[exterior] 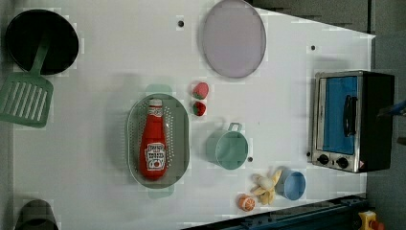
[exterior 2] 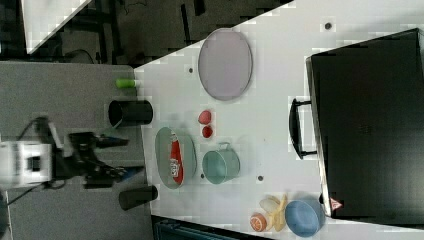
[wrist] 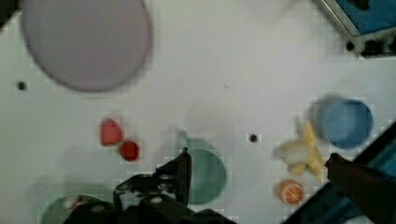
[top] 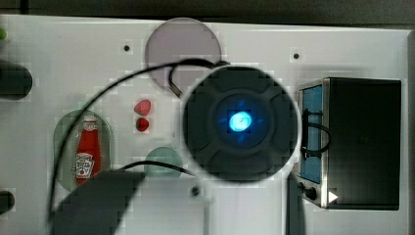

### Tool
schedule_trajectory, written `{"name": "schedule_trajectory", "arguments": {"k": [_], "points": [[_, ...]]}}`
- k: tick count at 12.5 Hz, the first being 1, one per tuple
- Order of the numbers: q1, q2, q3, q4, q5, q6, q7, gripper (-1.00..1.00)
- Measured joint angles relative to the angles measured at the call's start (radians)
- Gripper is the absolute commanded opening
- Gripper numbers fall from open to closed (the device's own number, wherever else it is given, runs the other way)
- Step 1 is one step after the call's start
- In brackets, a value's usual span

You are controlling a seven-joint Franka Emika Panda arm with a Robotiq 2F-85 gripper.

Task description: Pick ketchup from strainer and place it on the table

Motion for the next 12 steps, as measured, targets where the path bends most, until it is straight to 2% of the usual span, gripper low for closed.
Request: {"name": "schedule_trajectory", "arguments": {"k": [3, 9, 12], "points": [[-0.009, 0.015, 0.119, 0.014, -0.003, 0.031, 0.004, 1.0], [0.044, 0.14, 0.458, -0.012, -0.004, 0.128, 0.018, 1.0], [0.071, 0.19, 0.594, -0.037, 0.006, 0.244, 0.019, 1.0]]}}
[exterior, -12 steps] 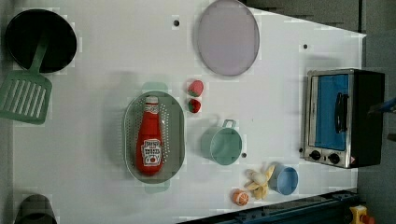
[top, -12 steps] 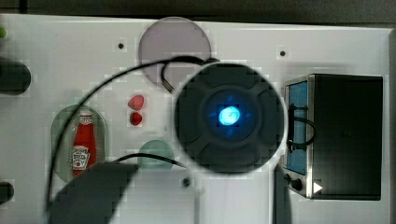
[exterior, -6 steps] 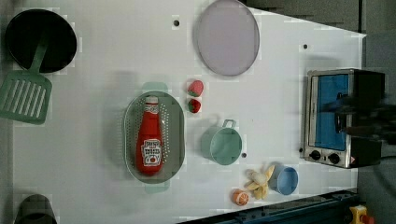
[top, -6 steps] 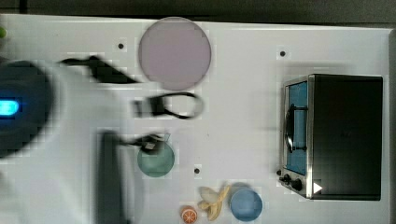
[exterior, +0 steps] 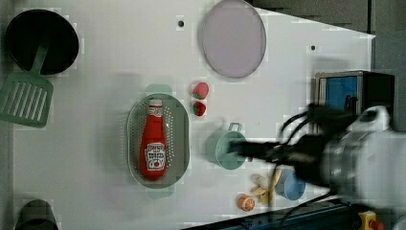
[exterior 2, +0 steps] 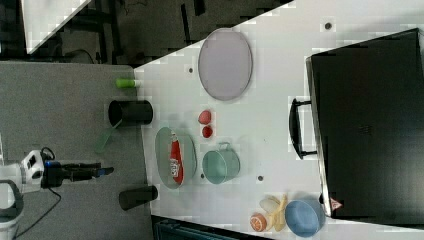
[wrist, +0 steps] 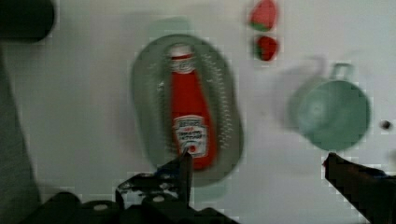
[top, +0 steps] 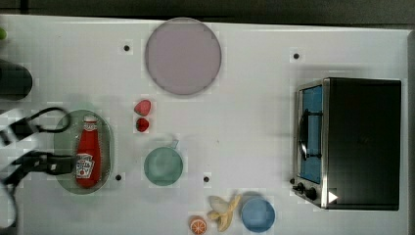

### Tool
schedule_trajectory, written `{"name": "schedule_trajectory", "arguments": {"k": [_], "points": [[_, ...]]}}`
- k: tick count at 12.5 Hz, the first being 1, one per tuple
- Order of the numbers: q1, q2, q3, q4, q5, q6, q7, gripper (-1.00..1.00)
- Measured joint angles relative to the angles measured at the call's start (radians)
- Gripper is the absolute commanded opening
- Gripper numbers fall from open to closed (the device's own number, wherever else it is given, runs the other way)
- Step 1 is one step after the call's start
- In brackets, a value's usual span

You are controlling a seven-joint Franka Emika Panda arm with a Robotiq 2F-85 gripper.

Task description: Pick ketchup from strainer and place it on the table

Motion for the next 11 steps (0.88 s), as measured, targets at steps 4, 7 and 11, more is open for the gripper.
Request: {"name": "schedule_trajectory", "arguments": {"k": [4, 7, 11], "points": [[0.017, 0.071, 0.098, -0.118, -0.01, 0.265, 0.003, 1.0], [0.017, 0.128, 0.115, -0.244, -0.106, 0.436, 0.011, 1.0], [0.013, 0.26, 0.103, -0.418, -0.144, 0.653, 0.056, 1.0]]}}
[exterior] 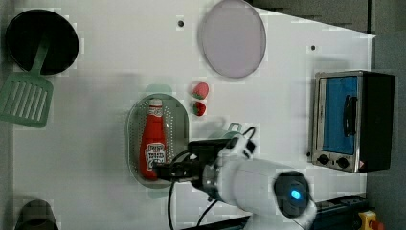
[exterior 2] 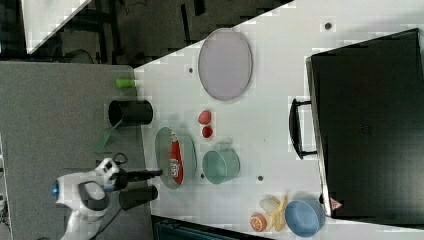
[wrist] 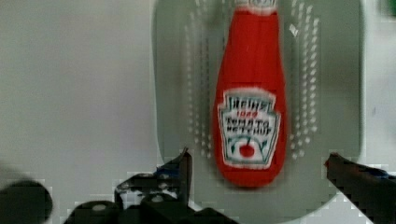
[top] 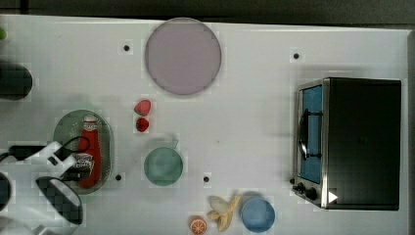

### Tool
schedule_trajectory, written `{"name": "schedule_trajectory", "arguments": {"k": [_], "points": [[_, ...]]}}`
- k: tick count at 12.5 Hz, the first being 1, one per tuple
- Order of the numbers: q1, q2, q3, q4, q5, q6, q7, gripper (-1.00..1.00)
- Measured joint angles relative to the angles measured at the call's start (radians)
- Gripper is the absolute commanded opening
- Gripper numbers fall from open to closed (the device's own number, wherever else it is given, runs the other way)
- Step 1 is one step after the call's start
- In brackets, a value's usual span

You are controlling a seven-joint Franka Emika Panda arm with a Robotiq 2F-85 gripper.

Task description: Pick ketchup from strainer and place it on the table

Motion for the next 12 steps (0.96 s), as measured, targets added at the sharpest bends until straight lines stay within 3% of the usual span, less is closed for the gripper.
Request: {"name": "schedule_trajectory", "arguments": {"k": [3, 11, 12], "points": [[0.002, 0.136, -0.012, -0.01, -0.094, 0.079, 0.048, 1.0], [0.031, 0.33, -0.089, 0.029, -0.302, 0.165, 0.204, 1.0], [0.039, 0.349, -0.103, 0.053, -0.315, 0.161, 0.215, 0.91]]}}
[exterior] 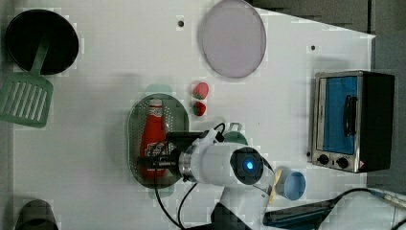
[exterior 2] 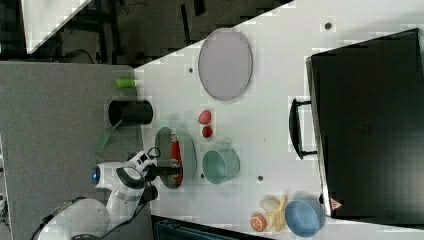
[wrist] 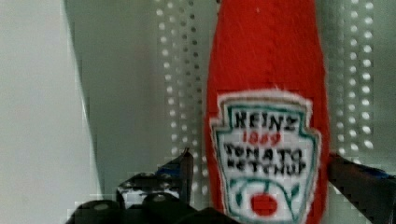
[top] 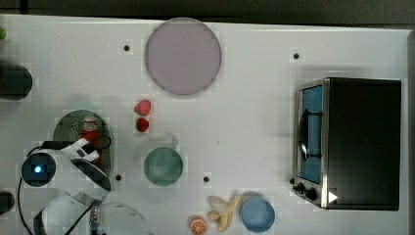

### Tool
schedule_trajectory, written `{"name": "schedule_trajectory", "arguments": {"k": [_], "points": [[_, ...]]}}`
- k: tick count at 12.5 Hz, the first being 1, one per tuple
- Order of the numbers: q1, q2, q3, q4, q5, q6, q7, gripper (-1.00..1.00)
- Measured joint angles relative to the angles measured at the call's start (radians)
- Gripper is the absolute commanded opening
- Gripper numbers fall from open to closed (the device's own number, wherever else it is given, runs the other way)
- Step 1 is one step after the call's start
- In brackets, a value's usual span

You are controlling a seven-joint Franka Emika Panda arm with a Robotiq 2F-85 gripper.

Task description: Pick ketchup from strainer and place it on the table

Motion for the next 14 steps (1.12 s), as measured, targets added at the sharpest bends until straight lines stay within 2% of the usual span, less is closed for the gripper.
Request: {"name": "schedule_trajectory", "arguments": {"k": [3, 6, 9, 11, 14], "points": [[0.038, 0.023, -0.048, 0.045, -0.022, 0.005, 0.027, 0.21], [0.05, 0.017, -0.05, 0.051, -0.022, 0.006, 0.035, 0.21], [0.037, -0.021, -0.026, 0.033, -0.009, -0.009, 0.041, 0.21], [0.004, -0.09, 0.037, 0.016, 0.097, -0.035, 0.046, 0.21], [-0.062, -0.268, 0.154, 0.029, 0.258, -0.103, 0.049, 0.21]]}}
